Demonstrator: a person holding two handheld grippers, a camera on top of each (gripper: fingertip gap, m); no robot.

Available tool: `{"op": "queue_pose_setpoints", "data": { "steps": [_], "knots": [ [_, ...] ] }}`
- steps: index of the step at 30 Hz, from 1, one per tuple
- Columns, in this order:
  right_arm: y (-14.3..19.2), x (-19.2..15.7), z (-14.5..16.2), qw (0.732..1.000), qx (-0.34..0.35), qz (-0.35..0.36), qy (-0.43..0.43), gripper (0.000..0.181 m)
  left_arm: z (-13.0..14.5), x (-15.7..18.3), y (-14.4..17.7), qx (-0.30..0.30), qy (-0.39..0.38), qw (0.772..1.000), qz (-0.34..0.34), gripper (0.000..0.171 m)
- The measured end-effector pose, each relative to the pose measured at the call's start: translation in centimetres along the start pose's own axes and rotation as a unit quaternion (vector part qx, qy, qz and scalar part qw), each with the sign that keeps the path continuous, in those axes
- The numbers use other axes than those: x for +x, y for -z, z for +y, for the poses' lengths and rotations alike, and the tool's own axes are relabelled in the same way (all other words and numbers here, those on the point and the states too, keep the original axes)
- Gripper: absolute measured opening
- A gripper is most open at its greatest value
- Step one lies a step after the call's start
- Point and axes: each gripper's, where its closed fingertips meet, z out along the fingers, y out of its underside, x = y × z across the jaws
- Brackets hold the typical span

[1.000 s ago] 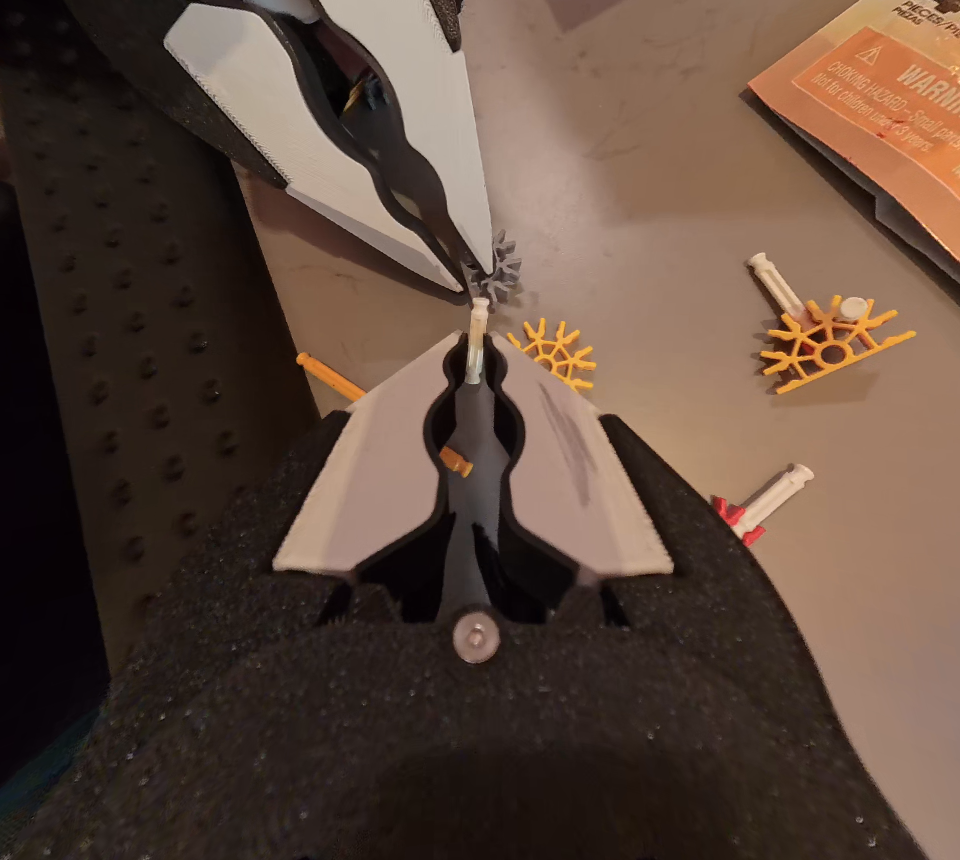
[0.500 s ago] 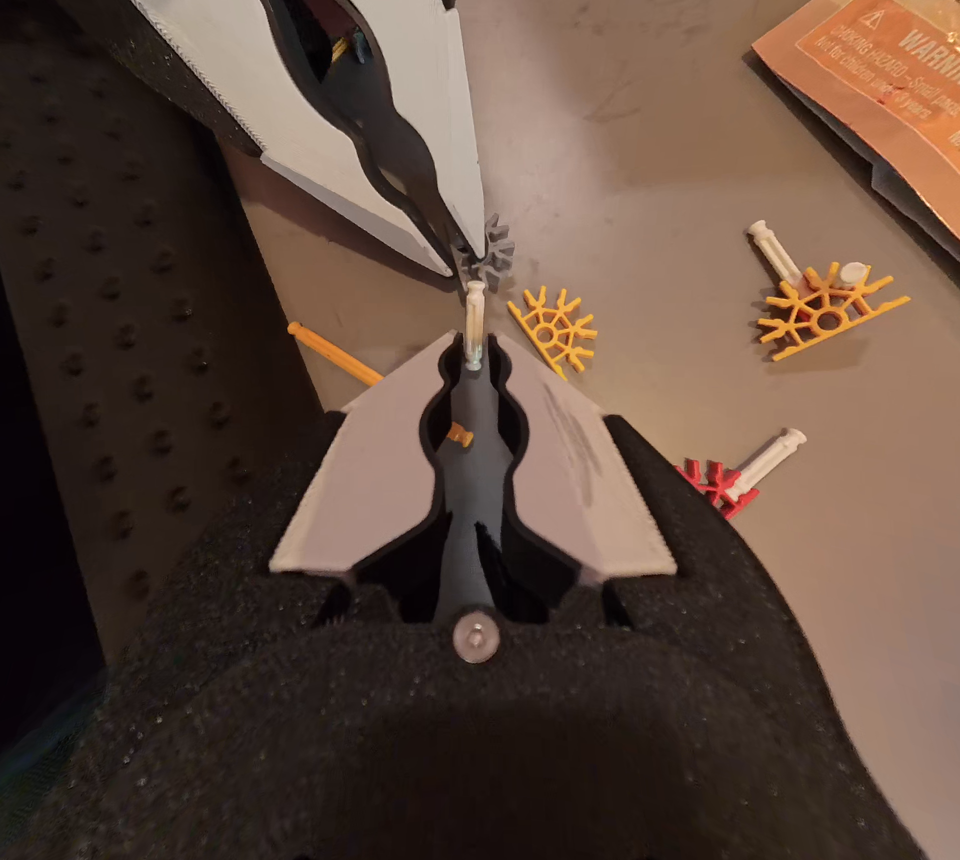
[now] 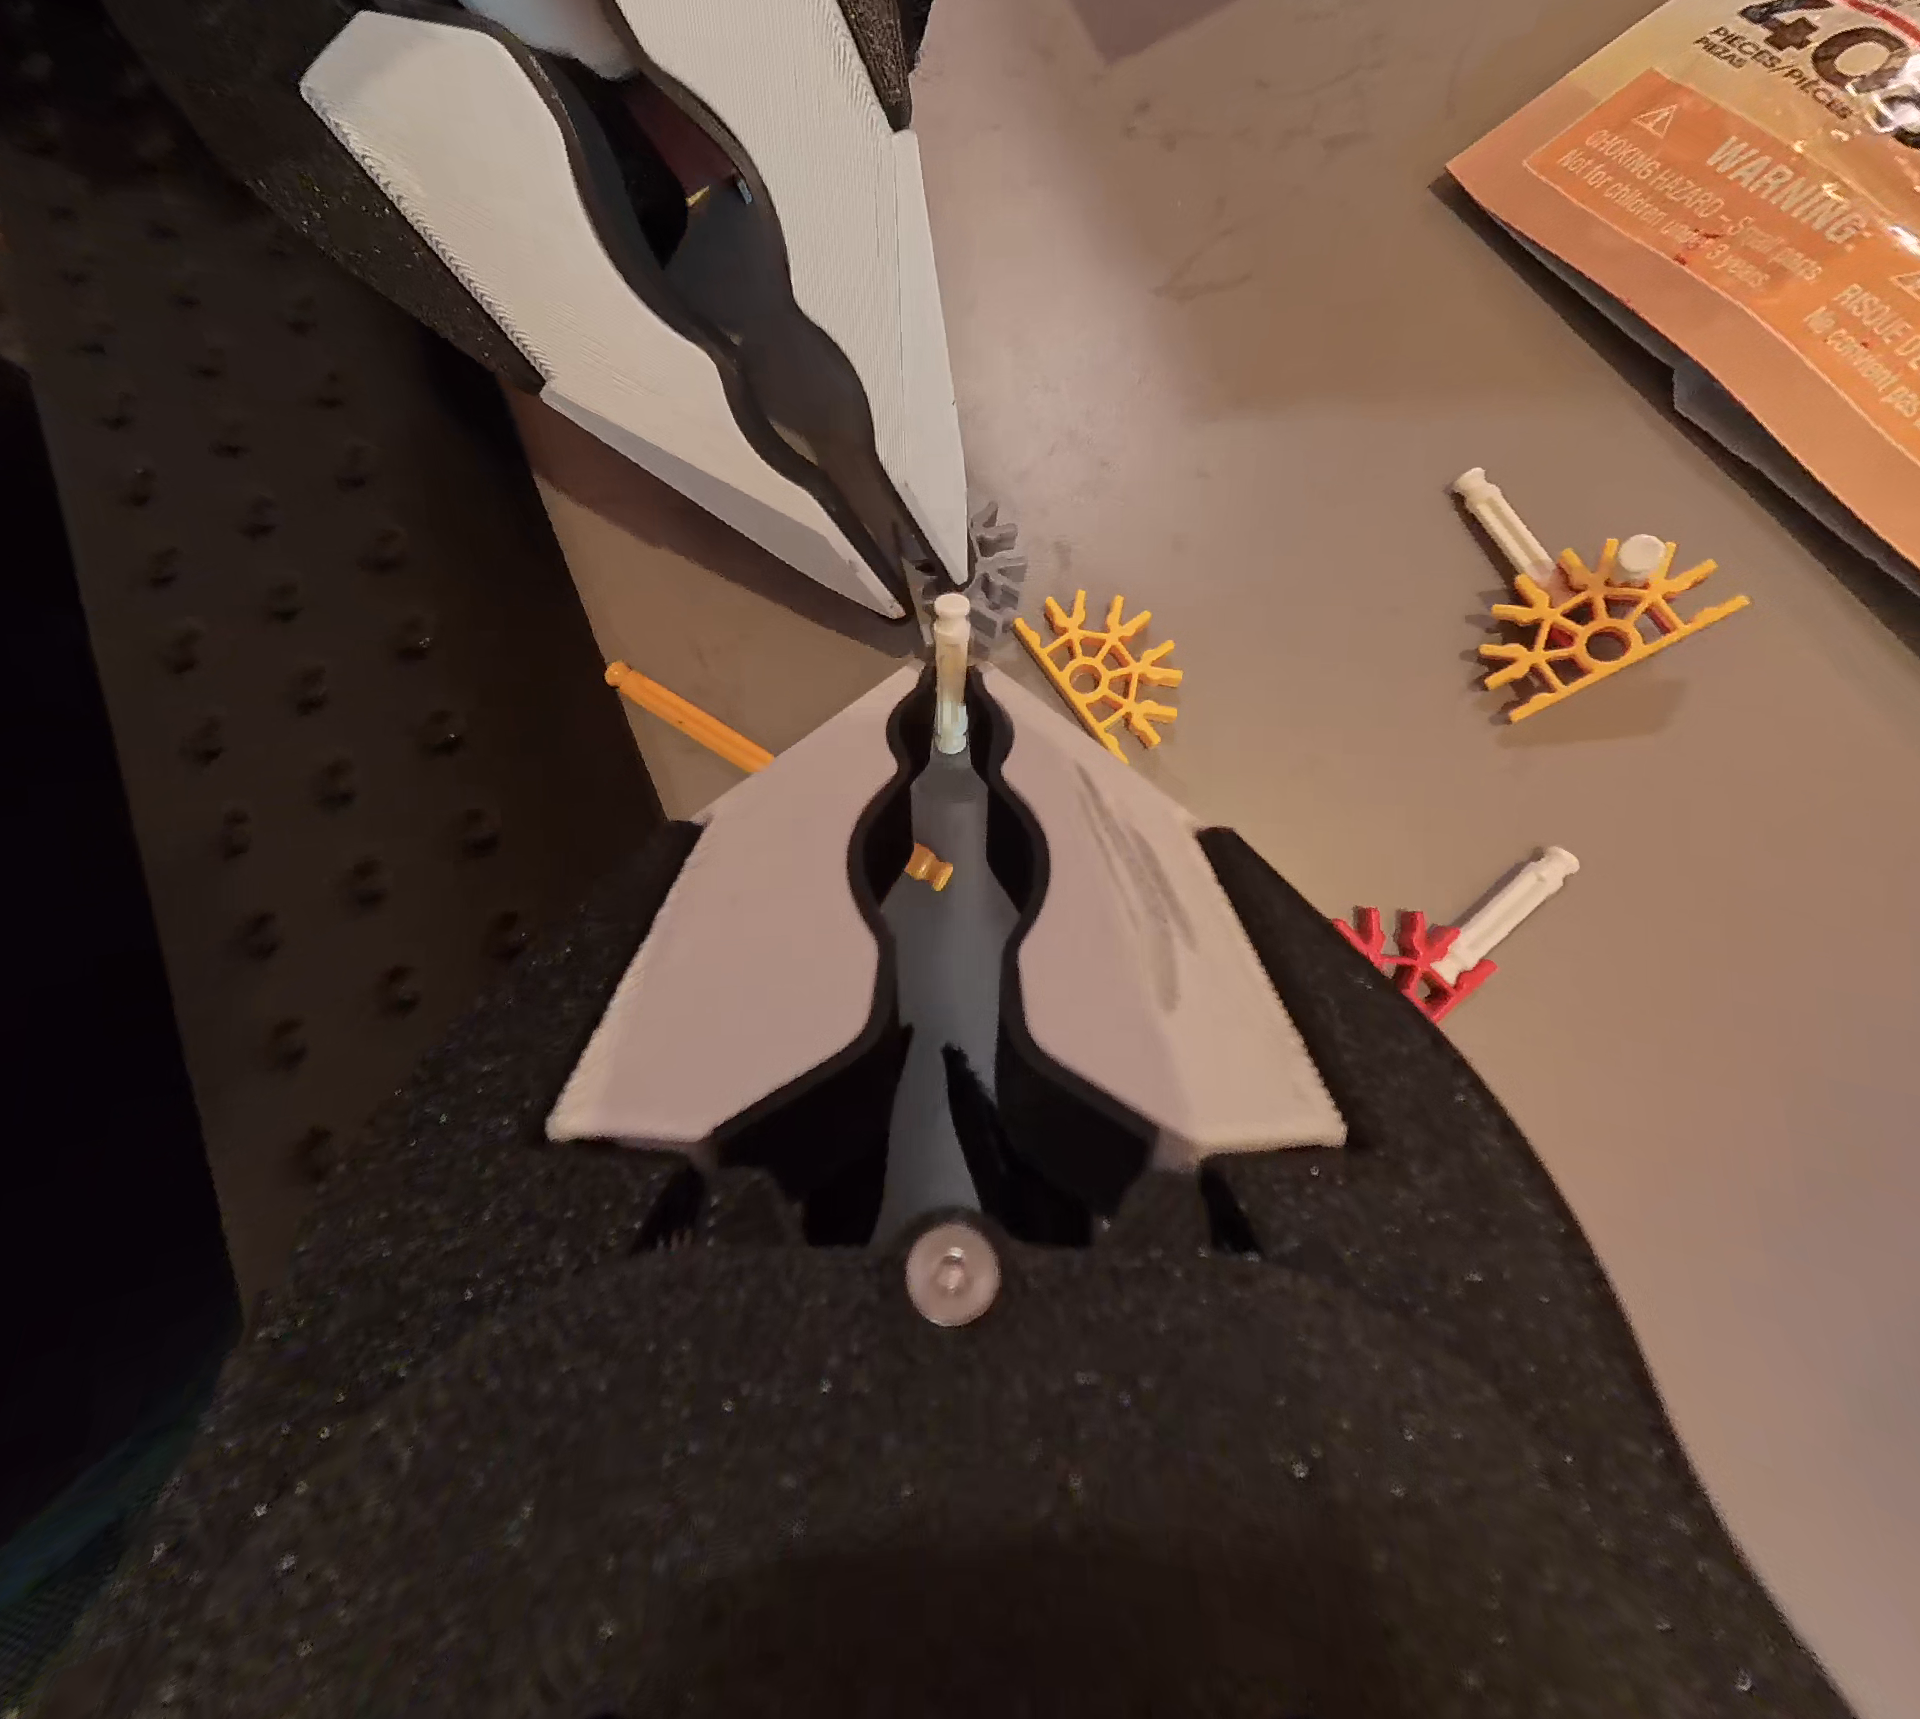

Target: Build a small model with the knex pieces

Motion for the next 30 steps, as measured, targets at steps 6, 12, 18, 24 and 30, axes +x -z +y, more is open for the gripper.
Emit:
{"op": "queue_pose_setpoints", "data": {
  "steps": [6, 12, 18, 24, 30],
  "knots": [
    [0.1, 0.2, 0.1, 1.0, 0.014, 0.002, -0.011, 0.005, -0.3, -0.2, -0.1, 0.009, 0.009, 1.0, 0.0, 0.006],
    [-0.2, 0.0, 0.6, 1.0, -0.003, 0.007, 0.004, 0.008, -0.3, 0.1, -0.5, 0.003, 0.001, 1.0, 0.001, 0.006],
    [-0.2, 0.0, 1.2, 1.0, -0.02, 0.015, 0.015, 0.01, -0.1, 0.1, -0.7, -0.003, -0.003, 1.0, 0.002, 0.006],
    [0.8, 0.6, 1.6, 0.999, -0.026, 0.028, 0.021, 0.013, 0.4, 0.4, -0.8, -0.024, -0.03, 0.999, -0.001, 0.006],
    [0.8, 0.6, 2.4, 0.997, -0.054, 0.024, 0.041, 0.013, 0.4, 0.4, -1.0, -0.036, -0.055, 0.998, -0.008, 0.006]
  ]
}}
